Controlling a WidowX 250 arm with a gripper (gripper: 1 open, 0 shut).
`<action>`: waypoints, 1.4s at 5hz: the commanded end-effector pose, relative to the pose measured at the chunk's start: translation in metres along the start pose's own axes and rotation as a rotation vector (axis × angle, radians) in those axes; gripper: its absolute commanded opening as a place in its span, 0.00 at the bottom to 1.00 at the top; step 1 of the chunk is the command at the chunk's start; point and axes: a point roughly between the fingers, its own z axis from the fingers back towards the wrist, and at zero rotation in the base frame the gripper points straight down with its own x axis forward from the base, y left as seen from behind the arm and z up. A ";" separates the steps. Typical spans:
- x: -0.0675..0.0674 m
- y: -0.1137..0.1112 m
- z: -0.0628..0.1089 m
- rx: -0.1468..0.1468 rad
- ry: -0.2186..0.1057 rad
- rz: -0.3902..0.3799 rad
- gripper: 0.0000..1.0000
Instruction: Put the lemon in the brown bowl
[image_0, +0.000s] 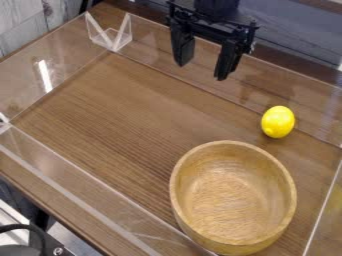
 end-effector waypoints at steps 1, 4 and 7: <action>0.005 -0.005 -0.005 -0.001 0.004 -0.028 1.00; 0.035 -0.036 -0.020 -0.003 -0.032 -0.194 1.00; 0.057 -0.061 -0.030 -0.003 -0.057 -0.283 1.00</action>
